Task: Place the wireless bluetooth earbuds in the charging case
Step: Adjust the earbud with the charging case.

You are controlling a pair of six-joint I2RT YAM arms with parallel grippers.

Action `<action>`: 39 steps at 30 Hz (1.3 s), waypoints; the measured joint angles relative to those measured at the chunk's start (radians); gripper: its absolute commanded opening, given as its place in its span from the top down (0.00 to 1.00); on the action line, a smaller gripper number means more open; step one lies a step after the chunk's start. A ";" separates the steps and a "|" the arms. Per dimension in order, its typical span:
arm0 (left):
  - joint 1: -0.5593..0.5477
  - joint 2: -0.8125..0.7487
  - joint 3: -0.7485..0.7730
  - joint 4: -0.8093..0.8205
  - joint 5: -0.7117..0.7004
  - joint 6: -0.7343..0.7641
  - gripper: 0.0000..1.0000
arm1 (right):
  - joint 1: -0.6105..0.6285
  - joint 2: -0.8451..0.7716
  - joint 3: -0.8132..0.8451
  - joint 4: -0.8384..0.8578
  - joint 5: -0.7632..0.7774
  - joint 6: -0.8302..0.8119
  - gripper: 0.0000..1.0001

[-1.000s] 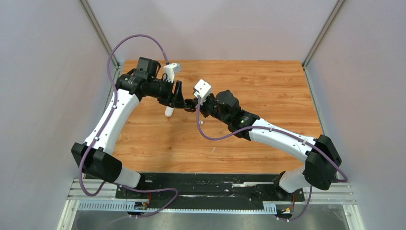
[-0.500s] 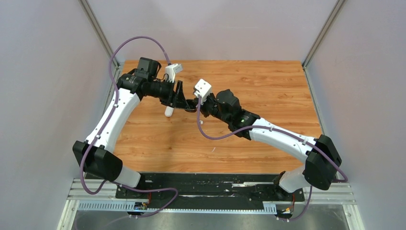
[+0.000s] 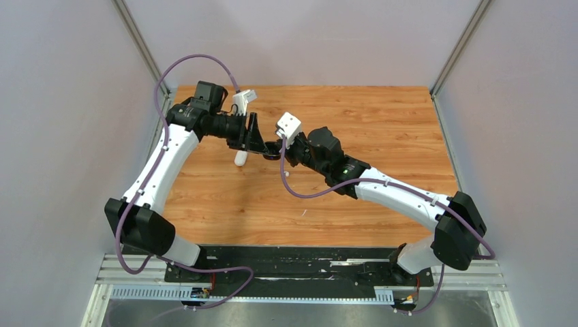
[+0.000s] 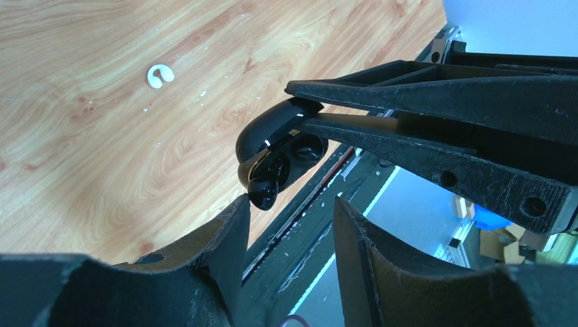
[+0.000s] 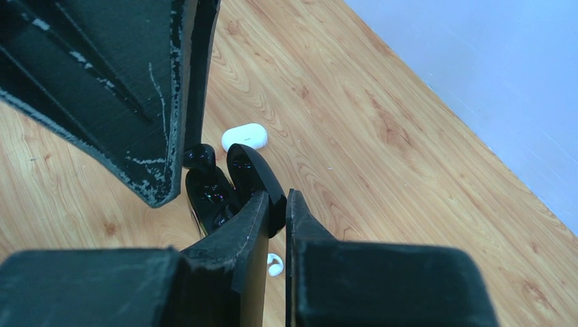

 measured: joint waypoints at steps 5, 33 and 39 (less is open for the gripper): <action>0.023 0.007 0.000 0.000 0.027 -0.023 0.49 | 0.000 0.000 0.000 0.001 -0.001 0.000 1.00; 0.053 0.007 -0.082 0.037 0.175 -0.101 0.41 | -0.001 0.000 0.001 0.003 -0.002 -0.003 1.00; 0.053 0.007 -0.081 0.033 0.176 -0.090 0.45 | -0.001 0.000 0.000 0.004 -0.002 -0.003 1.00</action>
